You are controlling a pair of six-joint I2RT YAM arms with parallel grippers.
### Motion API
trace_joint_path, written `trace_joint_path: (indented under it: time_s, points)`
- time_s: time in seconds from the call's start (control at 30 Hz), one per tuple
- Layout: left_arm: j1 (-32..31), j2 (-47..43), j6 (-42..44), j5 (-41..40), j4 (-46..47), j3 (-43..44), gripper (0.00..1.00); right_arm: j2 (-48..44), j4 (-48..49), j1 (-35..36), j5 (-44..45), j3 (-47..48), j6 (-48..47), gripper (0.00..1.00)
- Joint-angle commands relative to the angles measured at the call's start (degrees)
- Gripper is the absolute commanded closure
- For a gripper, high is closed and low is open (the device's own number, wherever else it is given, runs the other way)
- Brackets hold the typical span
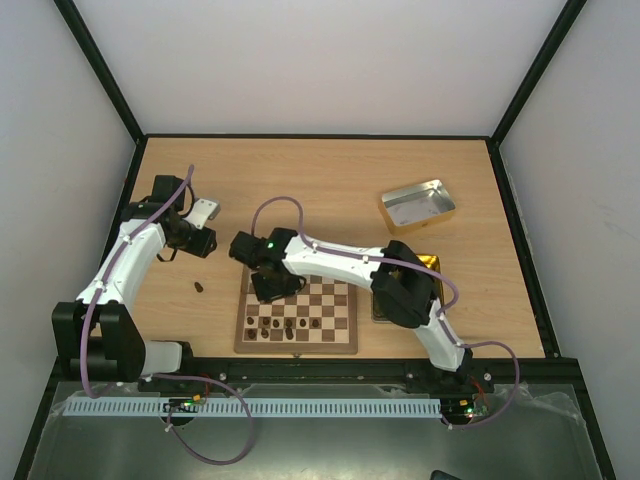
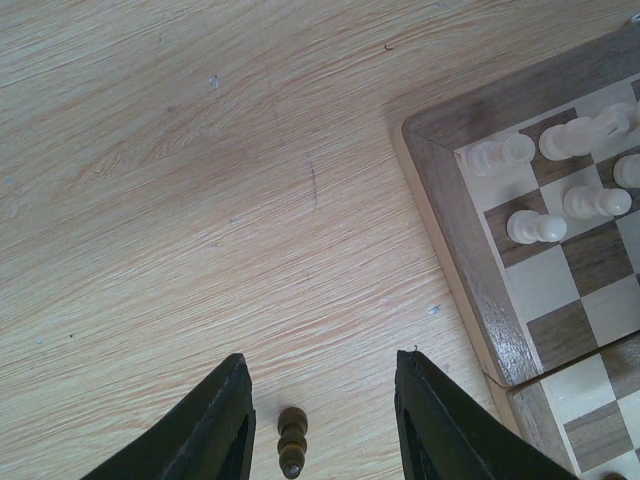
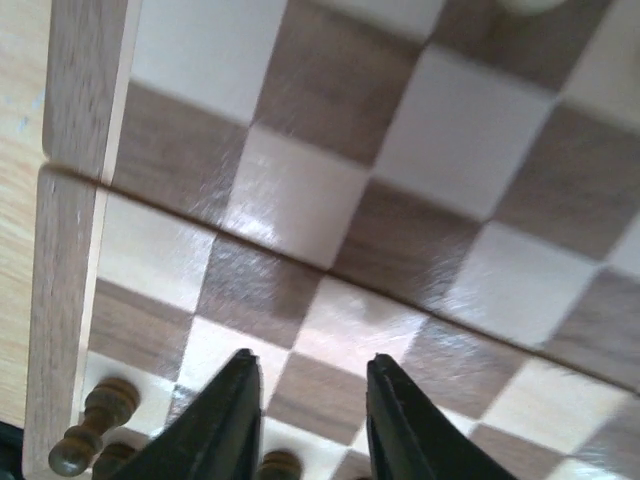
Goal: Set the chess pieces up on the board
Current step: Pick up the chess piece at the center of the board.
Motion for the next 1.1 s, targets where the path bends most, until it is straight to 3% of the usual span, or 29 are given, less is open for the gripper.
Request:
trace_joint_path:
  time_s: [0.0,0.4,0.53,0.77,1.07]
  points:
    - [-0.32,0.13,0.68,0.50,-0.90,2.04,0.60,-5.73,-2.10,-3.07,4.60,2.40,0.81,0.70]
    - [-0.32,-0.12,4.59,-1.66,-3.32,2.18,0.61,-11.06,-6.62,-2.05,3.04,2.09,-2.91,0.69]
    - [-0.15,-2.40,12.69,-5.85,-5.41,0.27,0.67,-15.96,-8.51,-2.29,8.85,2.58,-0.22,0.60]
    - [0.73,-5.32,25.24,-11.68,-10.82,-5.27,0.69,-29.79,-3.38,-9.65,9.39,-9.14,3.88,0.52]
    - [2.05,-3.57,24.98,-10.12,-8.27,-9.87,0.61,-37.24,-2.28,-13.41,10.07,-17.50,3.98,0.51]
